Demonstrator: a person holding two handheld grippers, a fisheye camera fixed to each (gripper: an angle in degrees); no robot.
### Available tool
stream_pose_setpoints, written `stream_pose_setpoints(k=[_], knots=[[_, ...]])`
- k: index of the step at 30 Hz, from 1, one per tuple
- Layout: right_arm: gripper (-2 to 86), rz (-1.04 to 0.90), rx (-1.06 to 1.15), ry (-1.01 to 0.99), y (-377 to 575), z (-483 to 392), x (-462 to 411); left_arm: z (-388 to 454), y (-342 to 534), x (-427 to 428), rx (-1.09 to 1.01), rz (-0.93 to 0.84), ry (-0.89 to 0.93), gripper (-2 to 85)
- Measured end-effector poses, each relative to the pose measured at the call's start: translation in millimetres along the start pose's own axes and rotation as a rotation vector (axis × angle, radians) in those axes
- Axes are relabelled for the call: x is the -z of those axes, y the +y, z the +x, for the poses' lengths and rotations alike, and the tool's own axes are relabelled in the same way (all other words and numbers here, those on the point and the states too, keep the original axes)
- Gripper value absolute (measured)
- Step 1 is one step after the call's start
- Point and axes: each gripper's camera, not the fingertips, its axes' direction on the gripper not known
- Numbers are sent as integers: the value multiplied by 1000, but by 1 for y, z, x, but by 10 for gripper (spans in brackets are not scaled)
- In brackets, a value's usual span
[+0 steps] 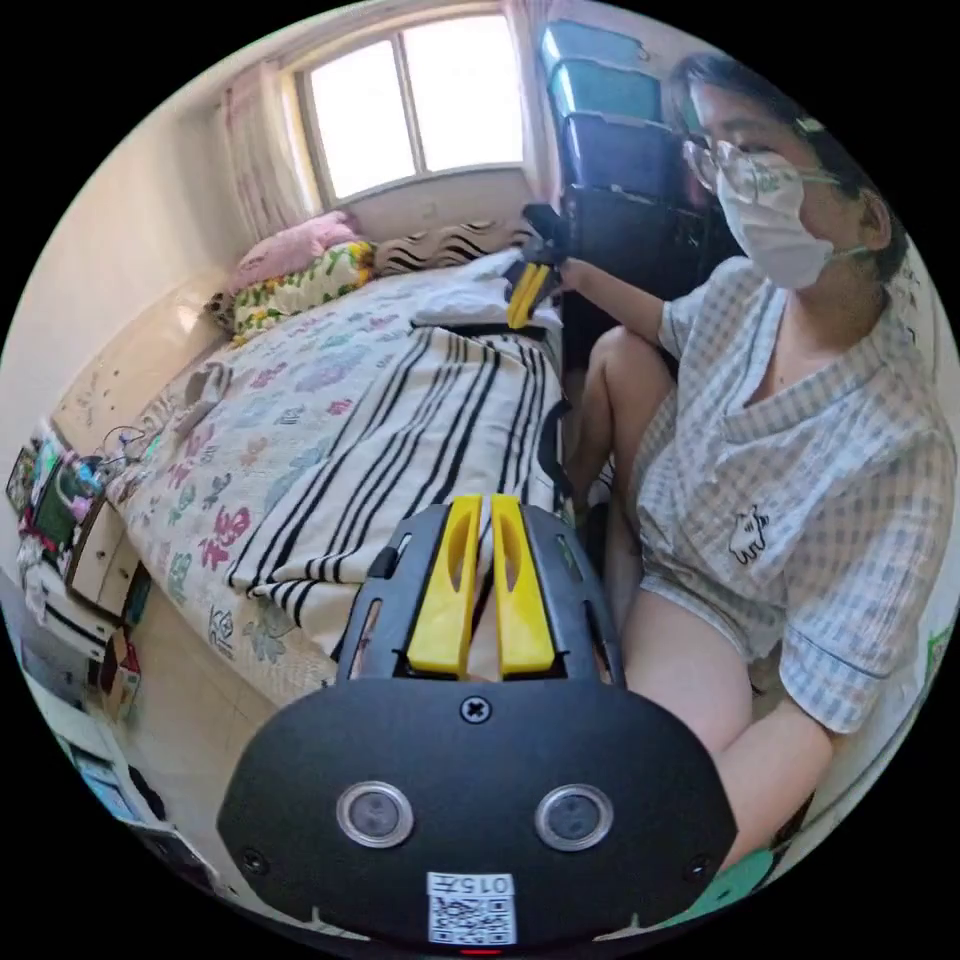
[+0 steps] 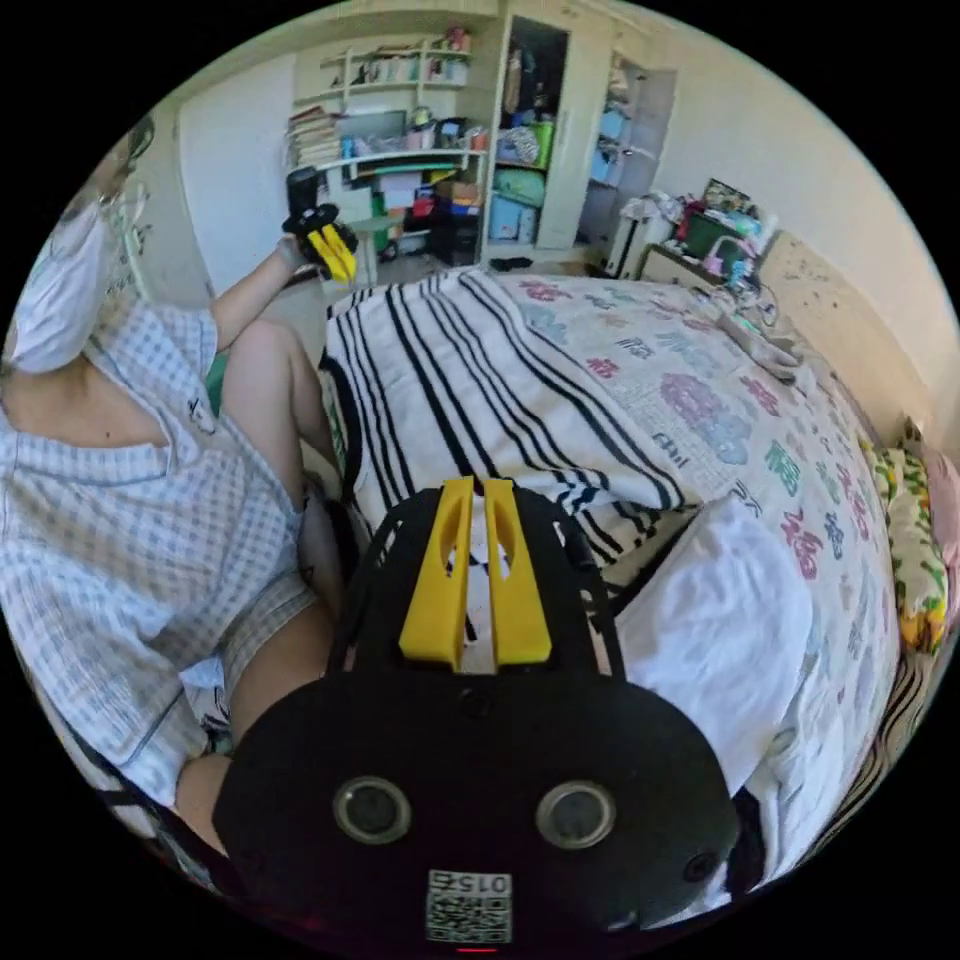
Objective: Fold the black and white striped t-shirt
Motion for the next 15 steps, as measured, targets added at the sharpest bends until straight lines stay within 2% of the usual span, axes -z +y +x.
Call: stream_pose_setpoints(k=[1, 2, 3, 4, 7, 11, 15], knots=[[23, 35, -191, 7, -4, 33, 0, -22, 9, 15, 107, 107, -56, 16], [24, 41, -283, 2, -6, 49, -2, -34, 15, 21, 171, 156, -79, 18], [31, 28, -397, -22, -9, 75, -10, -60, 27, 26, 336, 228, -125, 25], [40, 15, -461, -30, -13, 94, -18, -86, 39, 24, 512, 243, -158, 35], [62, -63, -513, -29, -30, 113, -37, -124, 56, 4, 694, 223, -160, 55], [76, -195, -415, 26, -58, 98, -47, -126, 25, -23, 638, 223, -38, 58], [71, -222, -294, -6, -61, 67, -24, -85, -60, -70, 383, 68, -44, 60]])
